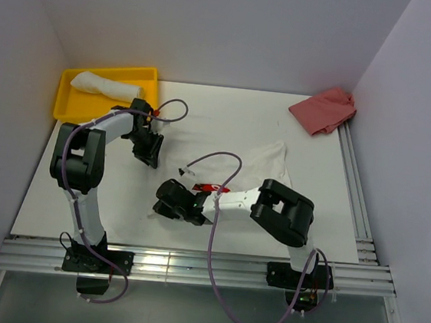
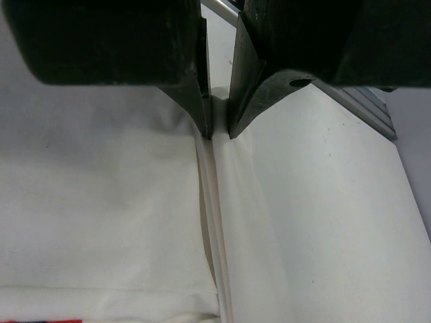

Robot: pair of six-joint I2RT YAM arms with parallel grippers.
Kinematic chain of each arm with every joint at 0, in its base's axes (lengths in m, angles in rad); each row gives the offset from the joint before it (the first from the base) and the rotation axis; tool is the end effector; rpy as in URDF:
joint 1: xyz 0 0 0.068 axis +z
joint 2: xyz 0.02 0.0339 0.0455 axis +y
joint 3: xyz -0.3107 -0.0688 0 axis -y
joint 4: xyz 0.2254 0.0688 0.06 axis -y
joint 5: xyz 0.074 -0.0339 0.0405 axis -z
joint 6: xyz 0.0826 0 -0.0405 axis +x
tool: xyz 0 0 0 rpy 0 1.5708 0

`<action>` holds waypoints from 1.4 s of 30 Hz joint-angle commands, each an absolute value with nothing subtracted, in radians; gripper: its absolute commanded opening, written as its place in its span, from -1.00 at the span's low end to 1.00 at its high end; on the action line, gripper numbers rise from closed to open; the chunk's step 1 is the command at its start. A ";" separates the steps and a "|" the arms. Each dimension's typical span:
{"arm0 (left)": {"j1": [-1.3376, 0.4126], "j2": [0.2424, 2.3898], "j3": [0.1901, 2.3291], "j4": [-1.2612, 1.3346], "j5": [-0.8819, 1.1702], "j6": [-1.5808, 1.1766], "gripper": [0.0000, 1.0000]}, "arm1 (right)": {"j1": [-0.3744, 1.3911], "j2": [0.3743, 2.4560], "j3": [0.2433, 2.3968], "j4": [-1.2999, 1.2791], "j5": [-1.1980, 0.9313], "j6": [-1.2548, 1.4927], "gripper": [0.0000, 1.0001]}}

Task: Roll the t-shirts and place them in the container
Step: Roll the tshirt

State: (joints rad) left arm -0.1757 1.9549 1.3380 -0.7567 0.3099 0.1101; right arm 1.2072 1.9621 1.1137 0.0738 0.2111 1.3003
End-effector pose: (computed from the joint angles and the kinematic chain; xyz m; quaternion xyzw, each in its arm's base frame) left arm 0.3746 -0.0921 0.1704 0.1551 0.9710 -0.1567 0.0922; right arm 0.1738 0.4080 0.1630 0.0835 0.9138 0.3360 0.2125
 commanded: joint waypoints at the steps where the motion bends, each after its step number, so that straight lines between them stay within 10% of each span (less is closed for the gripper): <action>1: -0.189 1.965 1.353 -0.719 0.259 0.110 -0.33 | 1.253 1.980 1.131 -0.037 0.183 1.285 -0.54; 25: -0.235 1.963 1.364 -0.736 0.152 0.121 -0.47 | 1.299 1.919 1.278 -0.382 0.337 1.230 -0.21; 42: -0.253 1.960 1.376 -0.752 0.141 0.118 -0.46 | 1.287 2.106 1.764 -0.666 0.561 1.085 -0.18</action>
